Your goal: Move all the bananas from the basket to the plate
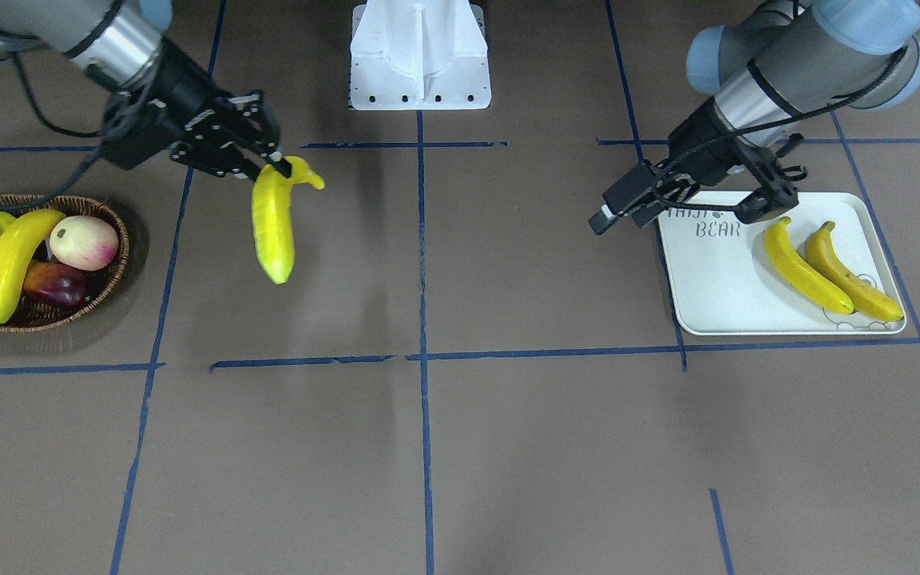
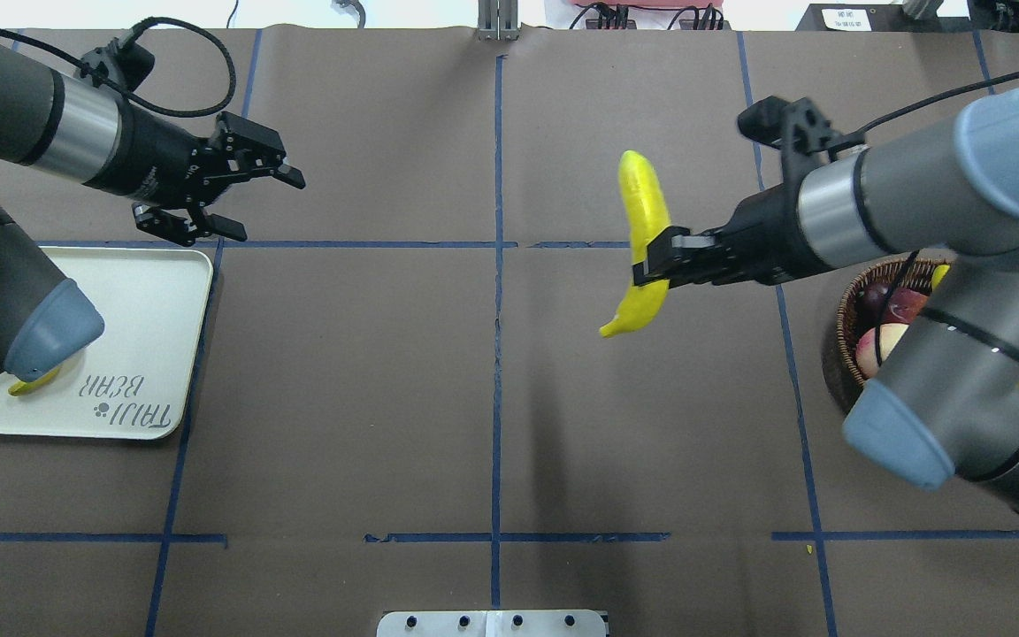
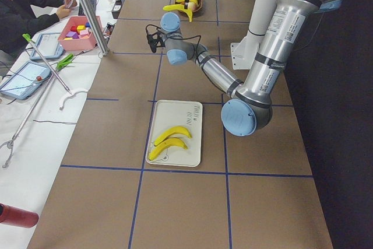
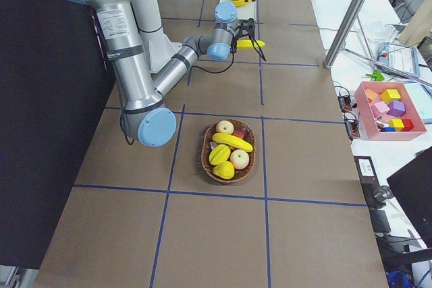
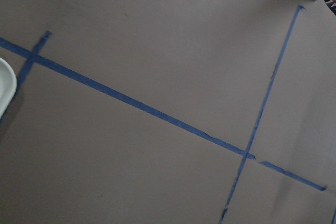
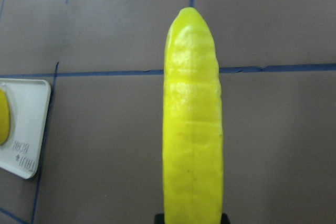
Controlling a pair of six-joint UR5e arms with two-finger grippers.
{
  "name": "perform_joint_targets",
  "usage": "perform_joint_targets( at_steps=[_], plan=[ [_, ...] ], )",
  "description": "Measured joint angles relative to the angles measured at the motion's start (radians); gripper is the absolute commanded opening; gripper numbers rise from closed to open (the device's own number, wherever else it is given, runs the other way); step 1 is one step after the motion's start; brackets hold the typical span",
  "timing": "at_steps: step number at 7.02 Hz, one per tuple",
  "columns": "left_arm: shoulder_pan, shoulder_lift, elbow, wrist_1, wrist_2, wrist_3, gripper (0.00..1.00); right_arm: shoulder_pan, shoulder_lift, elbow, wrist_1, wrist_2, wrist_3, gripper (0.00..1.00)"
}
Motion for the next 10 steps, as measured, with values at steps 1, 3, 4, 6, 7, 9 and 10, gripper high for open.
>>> perform_joint_targets(
  at_steps=[1, 3, 4, 6, 7, 9, 10],
  plan=[
    [0.022, -0.04, 0.0, -0.003, 0.003, -0.02, 0.99, -0.068, 0.041, -0.003, 0.003, -0.052, 0.011, 0.01],
    [0.089, -0.105, 0.009, -0.041, 0.058, -0.033, 0.99, -0.141, 0.092, -0.004, 0.006, -0.111, 0.027, 0.01],
    [0.136, -0.137, 0.016, -0.058, 0.121, -0.04, 0.99, -0.155, 0.104, -0.005, 0.006, -0.124, 0.03, 0.01],
    [0.19, -0.206, 0.045, -0.071, 0.187, -0.082, 0.98, -0.164, 0.115, -0.01, 0.006, -0.136, 0.03, 0.01],
    [0.215, -0.223, 0.055, -0.081, 0.21, -0.094, 0.97, -0.165, 0.119, -0.011, 0.006, -0.139, 0.03, 0.01],
    [0.254, -0.236, 0.068, -0.097, 0.243, -0.1, 0.64, -0.166, 0.125, -0.011, 0.006, -0.141, 0.03, 0.01],
    [0.267, -0.24, 0.073, -0.098, 0.247, -0.101, 0.05, -0.166, 0.125, -0.011, 0.006, -0.141, 0.031, 0.02]
  ],
)
